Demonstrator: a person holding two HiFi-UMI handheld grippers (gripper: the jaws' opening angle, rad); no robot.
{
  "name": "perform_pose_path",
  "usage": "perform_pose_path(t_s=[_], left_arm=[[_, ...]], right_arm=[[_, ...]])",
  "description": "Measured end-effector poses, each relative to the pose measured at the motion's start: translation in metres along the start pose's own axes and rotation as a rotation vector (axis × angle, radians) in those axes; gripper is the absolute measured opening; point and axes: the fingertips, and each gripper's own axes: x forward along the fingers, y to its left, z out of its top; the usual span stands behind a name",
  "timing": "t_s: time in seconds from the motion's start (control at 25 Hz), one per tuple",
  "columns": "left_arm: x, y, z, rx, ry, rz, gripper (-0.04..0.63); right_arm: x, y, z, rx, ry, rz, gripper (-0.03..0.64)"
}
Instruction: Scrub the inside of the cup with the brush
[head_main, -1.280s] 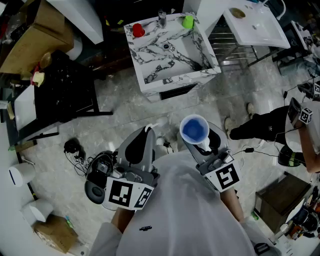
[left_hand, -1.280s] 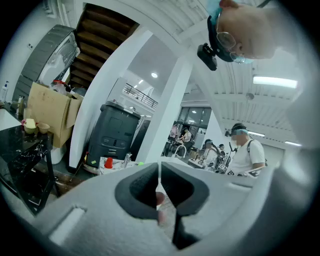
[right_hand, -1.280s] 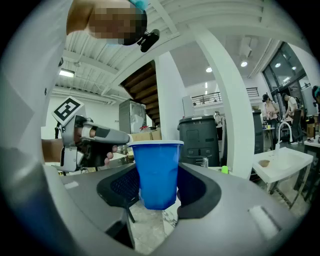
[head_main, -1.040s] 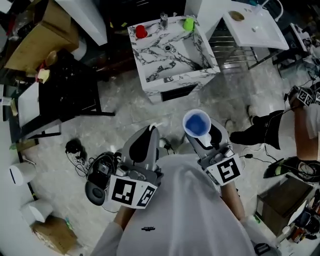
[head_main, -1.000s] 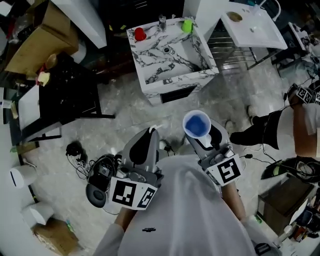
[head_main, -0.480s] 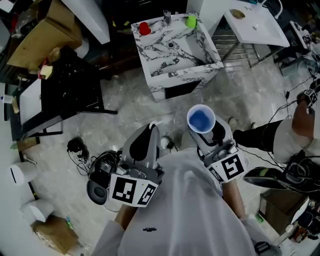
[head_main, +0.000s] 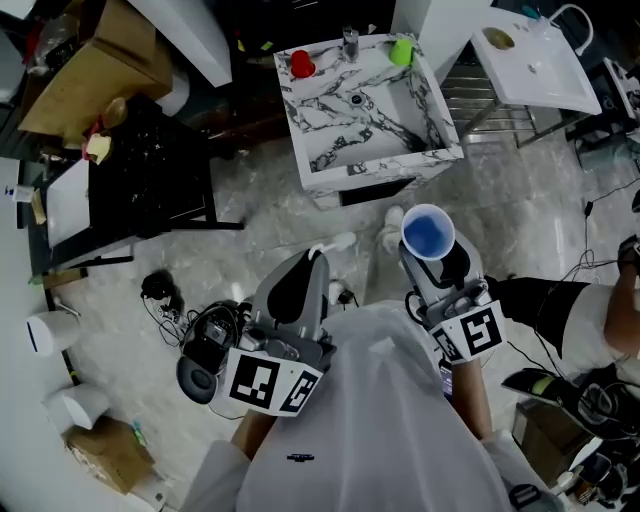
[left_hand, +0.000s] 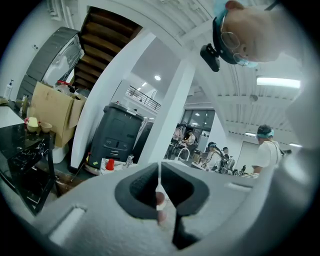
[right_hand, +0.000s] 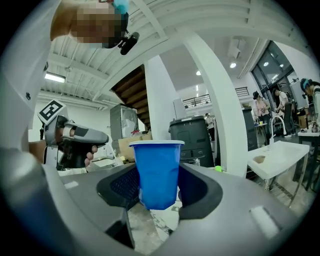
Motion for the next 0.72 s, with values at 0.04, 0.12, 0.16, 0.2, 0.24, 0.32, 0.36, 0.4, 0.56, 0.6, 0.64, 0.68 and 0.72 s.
perform_pose_path(t_s=[0.04, 0.12, 0.16, 0.2, 0.24, 0.32, 0.36, 0.4, 0.56, 0.6, 0.64, 0.68, 0.72], left_arm=[[0.014, 0.001, 0.003, 0.005, 0.000, 0.006, 0.018], [0.044, 0.005, 0.011, 0.013, 0.001, 0.025, 0.018], [0.060, 0.005, 0.015, 0.013, 0.004, 0.035, 0.018], [0.077, 0.005, 0.019, 0.010, 0.008, 0.045, 0.018], [0.094, 0.004, 0.025, 0.009, 0.013, 0.055, 0.018], [0.128, 0.000, 0.038, 0.015, 0.014, 0.073, 0.018], [0.145, -0.002, 0.044, 0.020, 0.011, 0.081, 0.018], [0.161, -0.004, 0.049, 0.025, 0.007, 0.091, 0.018], [0.213, -0.008, 0.061, 0.032, -0.005, 0.140, 0.018], [0.223, -0.009, 0.064, 0.034, -0.008, 0.150, 0.018], [0.233, -0.010, 0.067, 0.035, -0.011, 0.157, 0.018], [0.241, -0.010, 0.070, 0.035, -0.015, 0.163, 0.018], [0.248, -0.011, 0.073, 0.033, -0.017, 0.165, 0.018]], right_arm=[[0.008, -0.012, 0.001, 0.002, 0.000, 0.007, 0.239], [0.028, -0.035, 0.004, -0.001, 0.001, 0.033, 0.239], [0.038, -0.047, 0.008, -0.008, 0.004, 0.049, 0.239], [0.047, -0.060, 0.012, -0.019, 0.008, 0.066, 0.239], [0.055, -0.073, 0.017, -0.028, 0.012, 0.083, 0.239], [0.072, -0.101, 0.027, -0.036, 0.018, 0.118, 0.239], [0.080, -0.116, 0.031, -0.038, 0.021, 0.136, 0.239], [0.087, -0.129, 0.035, -0.045, 0.024, 0.153, 0.239], [0.109, -0.167, 0.046, -0.072, 0.025, 0.228, 0.239], [0.114, -0.174, 0.047, -0.070, 0.024, 0.246, 0.239], [0.118, -0.180, 0.048, -0.068, 0.026, 0.262, 0.239], [0.124, -0.186, 0.048, -0.067, 0.030, 0.275, 0.239], [0.129, -0.191, 0.049, -0.065, 0.033, 0.285, 0.239]])
